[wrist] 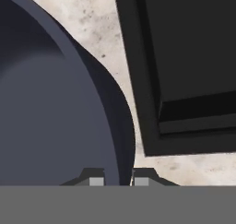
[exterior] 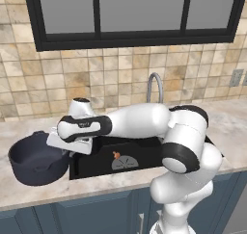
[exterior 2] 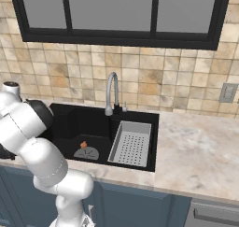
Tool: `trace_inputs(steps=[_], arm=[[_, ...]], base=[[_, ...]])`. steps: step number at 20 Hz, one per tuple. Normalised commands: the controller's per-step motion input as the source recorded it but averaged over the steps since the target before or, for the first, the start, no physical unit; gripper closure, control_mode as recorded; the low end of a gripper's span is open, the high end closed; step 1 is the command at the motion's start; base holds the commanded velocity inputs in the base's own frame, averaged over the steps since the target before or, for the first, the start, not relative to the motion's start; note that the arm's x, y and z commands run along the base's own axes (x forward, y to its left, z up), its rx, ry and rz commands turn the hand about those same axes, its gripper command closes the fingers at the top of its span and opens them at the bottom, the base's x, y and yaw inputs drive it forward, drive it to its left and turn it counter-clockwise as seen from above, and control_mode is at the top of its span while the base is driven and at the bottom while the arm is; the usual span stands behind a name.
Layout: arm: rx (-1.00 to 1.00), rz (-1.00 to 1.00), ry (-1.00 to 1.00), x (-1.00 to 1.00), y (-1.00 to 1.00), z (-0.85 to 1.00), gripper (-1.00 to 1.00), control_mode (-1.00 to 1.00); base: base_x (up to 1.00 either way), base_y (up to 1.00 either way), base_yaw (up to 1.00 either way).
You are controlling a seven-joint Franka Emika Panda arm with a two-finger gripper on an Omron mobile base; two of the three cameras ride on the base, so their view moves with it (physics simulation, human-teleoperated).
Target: Dump the mushroom from the pot into the sink. Then turn on the water and wash the mushroom. Then turn off the water and put the mushroom back in the pot.
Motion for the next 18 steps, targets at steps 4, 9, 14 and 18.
trace_inputs(steps=[4,9,14,18], arm=[[0.0,0.0,-0.11,0.0,0.01,-0.27,1.0,-1.0],[0.0,0.0,-0.07,0.0,0.02,-0.18,1.0,-1.0],[0.0,0.0,-0.09,0.0,0.04,-0.18,1.0,-1.0],[0.0,0.0,-0.08,0.0,0.1,-0.16,1.0,-1.0]], base=[[0.0,0.0,0.0],[0.0,0.0,0.0],[0.0,0.0,0.0],[0.0,0.0,0.0]])
